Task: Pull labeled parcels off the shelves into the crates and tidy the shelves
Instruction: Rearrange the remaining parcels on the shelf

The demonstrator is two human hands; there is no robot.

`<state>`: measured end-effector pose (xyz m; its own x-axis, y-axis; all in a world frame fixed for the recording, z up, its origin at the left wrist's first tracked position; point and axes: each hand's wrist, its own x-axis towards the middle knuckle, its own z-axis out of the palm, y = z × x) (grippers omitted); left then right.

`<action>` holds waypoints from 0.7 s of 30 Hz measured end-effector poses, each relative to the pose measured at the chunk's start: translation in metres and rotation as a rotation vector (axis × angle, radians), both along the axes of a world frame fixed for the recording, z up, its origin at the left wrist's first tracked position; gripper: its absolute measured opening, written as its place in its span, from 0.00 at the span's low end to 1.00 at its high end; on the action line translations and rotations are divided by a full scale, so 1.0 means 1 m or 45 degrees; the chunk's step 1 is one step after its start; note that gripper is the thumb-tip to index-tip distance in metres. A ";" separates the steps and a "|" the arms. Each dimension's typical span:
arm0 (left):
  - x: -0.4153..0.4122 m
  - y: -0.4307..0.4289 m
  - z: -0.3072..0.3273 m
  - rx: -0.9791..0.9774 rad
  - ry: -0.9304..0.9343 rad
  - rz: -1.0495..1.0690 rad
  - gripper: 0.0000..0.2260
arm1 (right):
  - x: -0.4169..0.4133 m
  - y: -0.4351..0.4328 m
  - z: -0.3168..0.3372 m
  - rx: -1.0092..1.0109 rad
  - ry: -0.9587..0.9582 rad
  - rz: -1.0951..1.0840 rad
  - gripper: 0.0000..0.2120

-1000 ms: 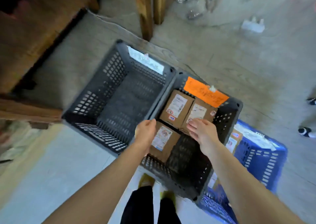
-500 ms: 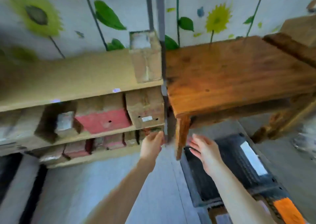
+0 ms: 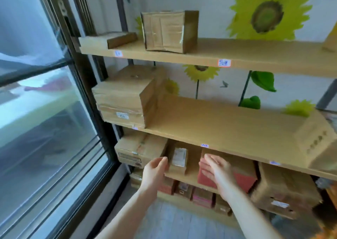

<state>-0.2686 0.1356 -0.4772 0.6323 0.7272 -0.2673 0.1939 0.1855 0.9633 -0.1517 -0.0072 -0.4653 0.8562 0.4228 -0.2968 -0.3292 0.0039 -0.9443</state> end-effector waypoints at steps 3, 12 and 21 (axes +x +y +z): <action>0.001 0.053 0.008 0.005 -0.037 0.107 0.05 | 0.012 0.058 0.012 -0.024 -0.087 0.074 0.02; 0.029 0.230 0.034 0.205 -0.024 0.391 0.12 | 0.075 0.256 0.050 -0.075 -0.168 0.290 0.10; 0.047 0.367 0.057 0.417 0.107 0.574 0.27 | 0.087 0.369 0.060 -0.122 -0.217 0.120 0.34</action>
<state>-0.2215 0.5022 -0.4199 0.2262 0.9739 -0.0181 0.2434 -0.0385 0.9692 -0.0643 0.3619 -0.4049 0.8553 0.4805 -0.1940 -0.1596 -0.1120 -0.9808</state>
